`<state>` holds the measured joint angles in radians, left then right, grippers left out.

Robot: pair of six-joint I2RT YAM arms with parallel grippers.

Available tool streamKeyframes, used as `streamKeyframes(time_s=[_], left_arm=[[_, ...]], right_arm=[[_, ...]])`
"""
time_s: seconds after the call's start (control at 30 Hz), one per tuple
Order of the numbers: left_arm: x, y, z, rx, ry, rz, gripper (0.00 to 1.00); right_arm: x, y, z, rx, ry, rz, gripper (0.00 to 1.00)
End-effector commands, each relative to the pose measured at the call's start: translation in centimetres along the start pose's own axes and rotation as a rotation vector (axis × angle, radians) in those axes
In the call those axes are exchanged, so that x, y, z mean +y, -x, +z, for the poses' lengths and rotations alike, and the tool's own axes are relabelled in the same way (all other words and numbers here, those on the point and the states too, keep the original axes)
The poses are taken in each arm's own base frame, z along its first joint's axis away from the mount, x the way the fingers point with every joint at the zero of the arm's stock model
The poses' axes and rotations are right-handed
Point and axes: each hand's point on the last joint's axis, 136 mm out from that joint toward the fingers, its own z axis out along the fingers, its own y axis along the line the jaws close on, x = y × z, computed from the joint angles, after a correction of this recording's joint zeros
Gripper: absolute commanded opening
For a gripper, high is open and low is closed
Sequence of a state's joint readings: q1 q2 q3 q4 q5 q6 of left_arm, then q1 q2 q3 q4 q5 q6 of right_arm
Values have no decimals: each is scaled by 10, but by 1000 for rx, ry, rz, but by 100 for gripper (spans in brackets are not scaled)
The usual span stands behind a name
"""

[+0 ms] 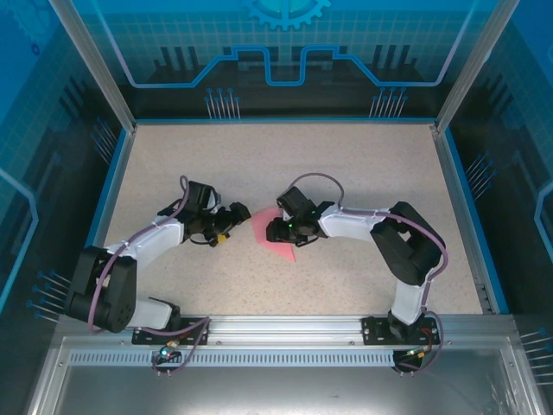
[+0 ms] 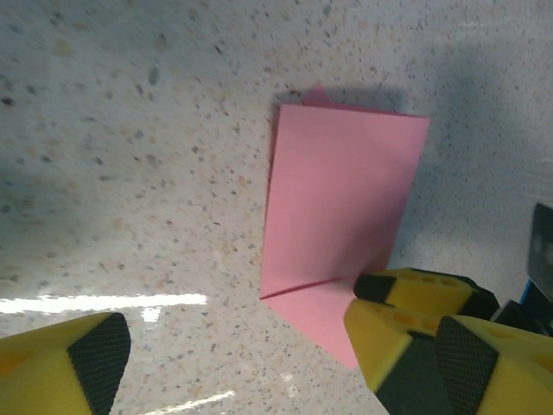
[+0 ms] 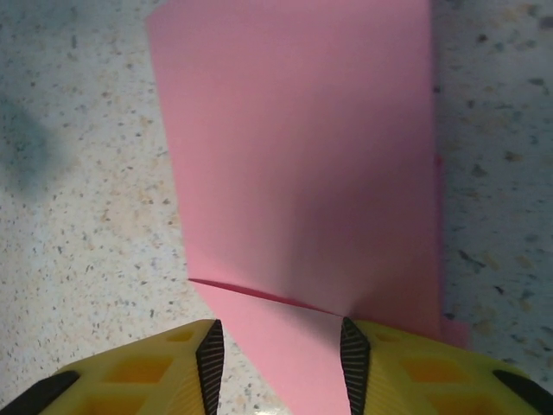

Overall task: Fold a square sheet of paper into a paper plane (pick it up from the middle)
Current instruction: Fold the wing for the fifth time at the center of the table.

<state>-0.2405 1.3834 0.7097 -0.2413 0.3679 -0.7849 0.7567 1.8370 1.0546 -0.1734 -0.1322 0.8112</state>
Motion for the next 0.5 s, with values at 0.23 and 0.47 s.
streamKeyframes(time_s=[0.23, 0.47], left_arm=[[-6, -27, 23, 128, -22, -51, 80], [-1, -38, 36, 172, 12, -113, 65]], right_arm=[[-30, -10, 14, 34, 71, 160, 41], [-44, -15, 15, 58, 160, 285, 41]])
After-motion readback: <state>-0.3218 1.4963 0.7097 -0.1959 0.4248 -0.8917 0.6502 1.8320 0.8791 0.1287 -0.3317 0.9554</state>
